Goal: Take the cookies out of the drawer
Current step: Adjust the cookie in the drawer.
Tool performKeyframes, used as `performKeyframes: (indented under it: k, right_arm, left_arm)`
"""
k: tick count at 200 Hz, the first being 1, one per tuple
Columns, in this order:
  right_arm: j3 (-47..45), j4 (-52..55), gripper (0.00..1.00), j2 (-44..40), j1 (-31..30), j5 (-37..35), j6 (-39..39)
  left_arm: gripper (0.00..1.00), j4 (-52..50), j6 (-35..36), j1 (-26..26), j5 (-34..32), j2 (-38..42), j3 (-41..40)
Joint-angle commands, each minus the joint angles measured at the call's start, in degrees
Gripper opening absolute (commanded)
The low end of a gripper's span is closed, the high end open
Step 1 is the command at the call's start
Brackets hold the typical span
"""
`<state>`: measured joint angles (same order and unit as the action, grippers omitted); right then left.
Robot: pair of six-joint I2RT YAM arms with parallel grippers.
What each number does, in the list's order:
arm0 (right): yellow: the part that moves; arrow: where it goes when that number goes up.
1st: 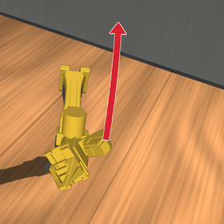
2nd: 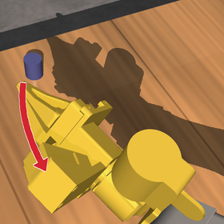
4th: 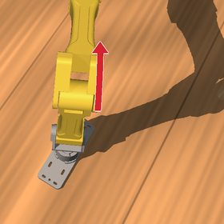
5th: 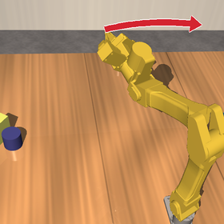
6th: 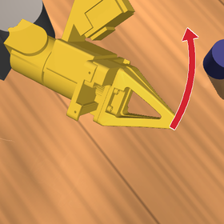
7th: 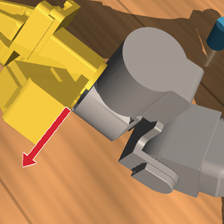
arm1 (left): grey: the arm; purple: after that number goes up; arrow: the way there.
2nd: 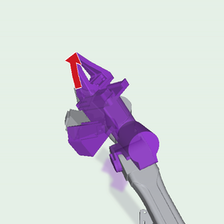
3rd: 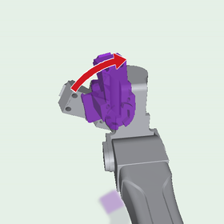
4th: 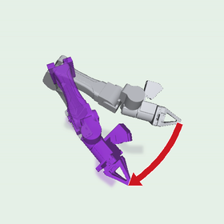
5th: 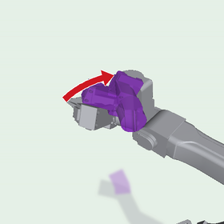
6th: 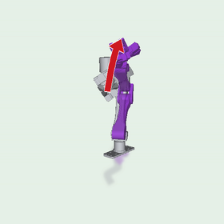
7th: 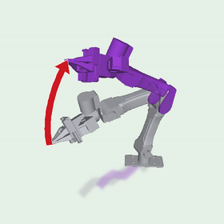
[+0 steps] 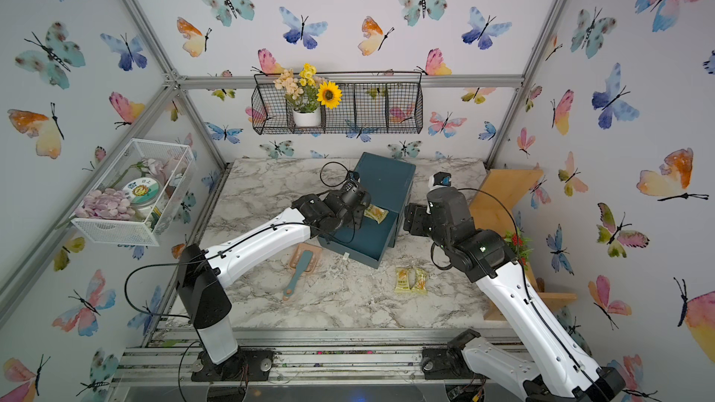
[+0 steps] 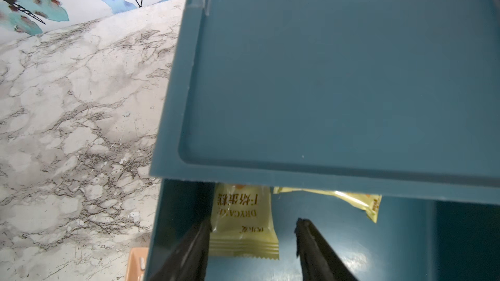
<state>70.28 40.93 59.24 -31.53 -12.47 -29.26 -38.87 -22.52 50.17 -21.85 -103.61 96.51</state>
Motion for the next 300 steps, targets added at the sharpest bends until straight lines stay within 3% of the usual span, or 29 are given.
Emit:
performKeyframes:
  k: [1, 94, 170, 182, 232, 300]
  right_arm:
    - [0.91, -1.43, 0.71, -0.05, 0.24, -0.97, 0.73]
    - [0.12, -1.38, 0.70, -1.16, 0.24, -1.15, 1.36]
    - [-0.40, -1.55, 0.70, -1.32, 0.24, -0.91, 1.84]
    - [-0.41, -1.66, 0.70, -1.24, 0.24, -0.80, 1.83]
    - [-0.32, -1.74, 0.70, -1.12, 0.24, -0.27, 1.70]
    - [0.03, -1.28, 0.70, -1.15, 0.24, -0.60, 1.51]
  left_arm:
    - [0.54, 0.56, -0.04, -0.56, -1.87, -2.11, 0.24]
    - [0.46, -2.54, -3.27, -0.59, 1.48, -3.82, 0.76]
    - [0.40, -5.42, -8.56, 4.90, 0.18, 0.76, -3.06]
    - [0.42, -5.50, -8.79, 4.91, -1.01, 0.73, -2.16]
    - [0.66, -5.86, -8.41, 3.31, -4.96, -2.54, 3.34]
    - [0.69, -4.91, -6.39, 2.83, 0.71, -3.68, 2.79]
